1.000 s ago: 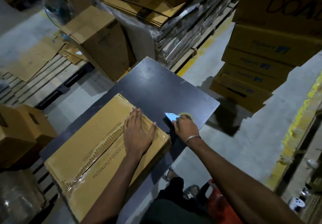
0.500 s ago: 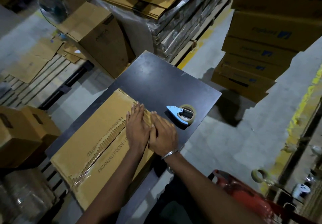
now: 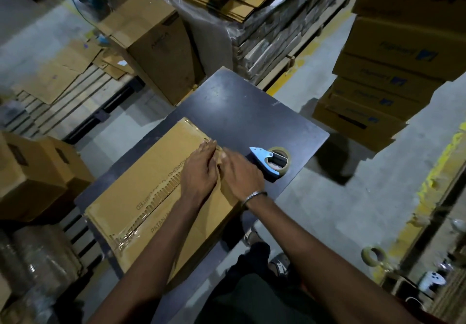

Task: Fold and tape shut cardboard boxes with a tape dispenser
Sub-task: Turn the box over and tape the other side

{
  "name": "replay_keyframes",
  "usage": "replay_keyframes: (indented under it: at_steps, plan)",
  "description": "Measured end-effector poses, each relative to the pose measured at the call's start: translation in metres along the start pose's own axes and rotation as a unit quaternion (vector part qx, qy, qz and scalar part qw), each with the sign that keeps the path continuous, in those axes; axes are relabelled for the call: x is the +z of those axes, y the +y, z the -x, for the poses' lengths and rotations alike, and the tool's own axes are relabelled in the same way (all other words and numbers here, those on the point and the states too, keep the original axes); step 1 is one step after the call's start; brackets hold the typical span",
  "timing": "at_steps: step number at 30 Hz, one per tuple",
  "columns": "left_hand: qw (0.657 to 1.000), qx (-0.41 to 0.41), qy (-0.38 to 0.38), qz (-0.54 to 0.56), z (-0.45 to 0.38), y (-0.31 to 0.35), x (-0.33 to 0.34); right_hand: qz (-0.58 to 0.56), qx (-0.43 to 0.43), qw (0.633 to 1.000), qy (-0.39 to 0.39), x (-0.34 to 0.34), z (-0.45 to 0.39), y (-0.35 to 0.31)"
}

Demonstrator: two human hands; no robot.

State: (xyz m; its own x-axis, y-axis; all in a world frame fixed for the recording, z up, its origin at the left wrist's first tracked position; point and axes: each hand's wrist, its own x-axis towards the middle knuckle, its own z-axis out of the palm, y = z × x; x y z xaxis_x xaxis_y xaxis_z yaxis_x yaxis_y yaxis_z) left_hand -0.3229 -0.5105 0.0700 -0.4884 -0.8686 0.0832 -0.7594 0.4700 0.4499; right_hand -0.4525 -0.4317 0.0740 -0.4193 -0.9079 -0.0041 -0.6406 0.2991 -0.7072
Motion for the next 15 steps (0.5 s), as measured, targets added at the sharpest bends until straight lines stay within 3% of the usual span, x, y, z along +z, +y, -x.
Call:
replay_keyframes:
  at_steps: [3, 5, 8, 9, 12, 15]
  plan:
    - [0.994, -0.075, -0.001, -0.086, 0.006, -0.018, 0.002, 0.14, -0.015, 0.99, -0.028, 0.013, 0.004, 0.003]
    - [0.984, -0.119, -0.01, -0.133, 0.011, -0.024, 0.001, 0.148, 0.003, 0.988, -0.047, 0.01, -0.005, 0.003]
    - [0.979, -0.124, -0.018, -0.162, 0.011, -0.024, 0.001, 0.159, 0.06, 0.975, -0.142, -0.004, -0.032, 0.001]
    - [0.979, -0.126, -0.019, -0.159, 0.011, -0.023, 0.0, 0.16, 0.073, 0.973, -0.152, -0.008, -0.042, -0.003]
    - [0.983, -0.119, 0.014, -0.138, 0.01, -0.026, -0.006, 0.077, 0.034, 0.993, -0.085, -0.003, -0.067, -0.024]
    - [0.984, -0.109, 0.046, -0.13, 0.001, -0.038, -0.02, 0.025, -0.047, 0.981, -0.186, 0.022, -0.076, -0.036]
